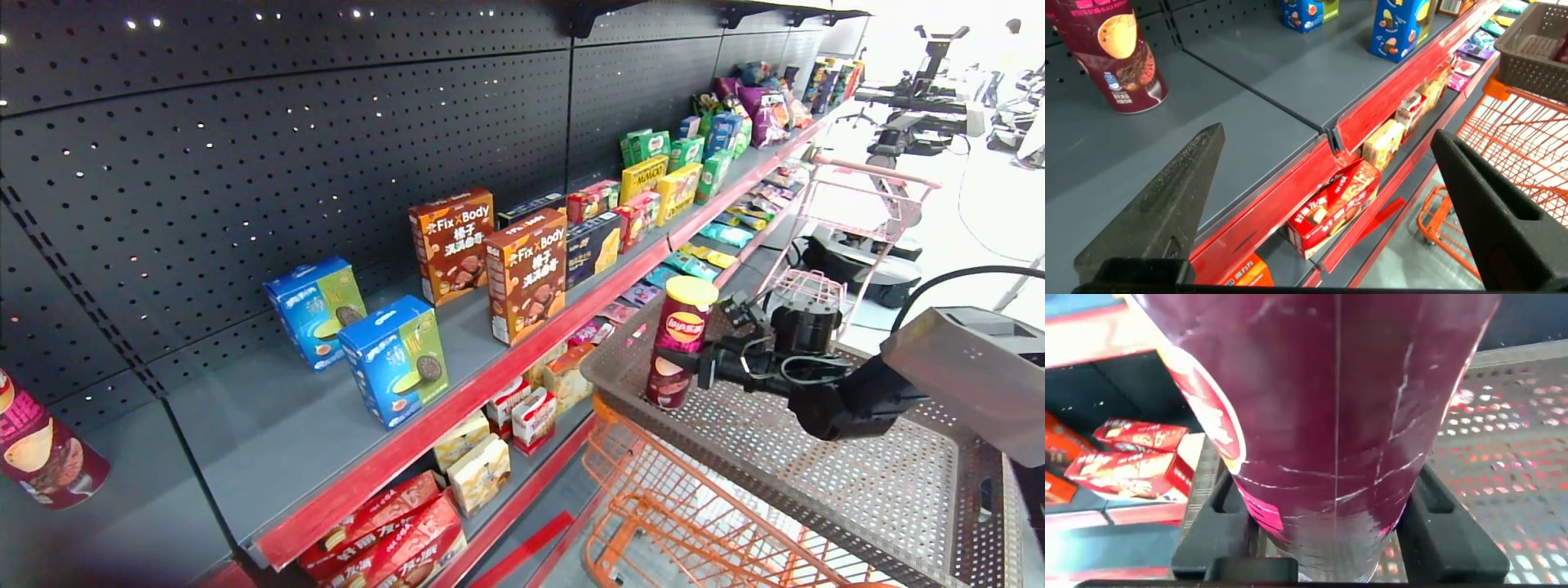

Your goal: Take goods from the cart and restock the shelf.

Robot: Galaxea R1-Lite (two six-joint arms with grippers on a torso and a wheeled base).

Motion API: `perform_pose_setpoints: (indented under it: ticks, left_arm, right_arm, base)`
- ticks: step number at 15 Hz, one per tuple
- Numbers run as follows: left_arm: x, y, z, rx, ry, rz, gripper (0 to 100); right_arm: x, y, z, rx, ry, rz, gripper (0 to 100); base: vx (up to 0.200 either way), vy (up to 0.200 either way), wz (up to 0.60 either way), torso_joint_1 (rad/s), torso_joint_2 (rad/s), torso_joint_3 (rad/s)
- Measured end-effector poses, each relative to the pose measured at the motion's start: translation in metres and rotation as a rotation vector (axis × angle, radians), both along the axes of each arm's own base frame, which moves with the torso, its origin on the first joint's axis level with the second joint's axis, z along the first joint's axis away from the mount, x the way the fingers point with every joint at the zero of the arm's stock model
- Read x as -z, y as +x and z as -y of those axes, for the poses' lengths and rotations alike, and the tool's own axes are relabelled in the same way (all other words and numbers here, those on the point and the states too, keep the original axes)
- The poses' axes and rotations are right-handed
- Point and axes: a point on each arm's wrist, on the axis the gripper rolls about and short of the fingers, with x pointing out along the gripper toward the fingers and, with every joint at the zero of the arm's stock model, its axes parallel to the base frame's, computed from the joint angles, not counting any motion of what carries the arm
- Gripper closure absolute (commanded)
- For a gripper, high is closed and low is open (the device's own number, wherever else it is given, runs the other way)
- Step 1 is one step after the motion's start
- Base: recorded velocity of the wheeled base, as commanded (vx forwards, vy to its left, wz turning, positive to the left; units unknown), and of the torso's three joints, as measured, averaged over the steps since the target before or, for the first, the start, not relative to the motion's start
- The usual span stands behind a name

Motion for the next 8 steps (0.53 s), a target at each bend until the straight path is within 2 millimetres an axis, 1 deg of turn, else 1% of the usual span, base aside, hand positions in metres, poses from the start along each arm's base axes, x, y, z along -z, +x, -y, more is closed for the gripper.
perform_pose_setpoints:
  ticks: [3,5,6,8]
  left_arm:
    - [0.000,0.000,0.000,0.000,0.000,0.000,0]
    - [0.000,0.000,0.000,0.000,0.000,0.000,0]
    - [0.000,0.000,0.000,0.000,0.000,0.000,0]
    - [0.000,0.000,0.000,0.000,0.000,0.000,0]
  right_arm:
    - [-0.025,-0.013,0.005,0.103,-0.013,-0.017,100]
    - [-0.047,-0.034,0.006,0.147,-0.010,-0.023,100]
    - [-0.062,-0.050,0.006,0.161,-0.008,-0.021,100]
    - [-0.091,-0.096,0.003,0.199,-0.001,-0.017,100]
  base:
    - [0.000,0.000,0.00,0.000,0.00,0.000]
    - [0.000,0.000,0.00,0.000,0.00,0.000]
    - [0.000,0.000,0.00,0.000,0.00,0.000]
    - [0.000,0.000,0.00,0.000,0.00,0.000]
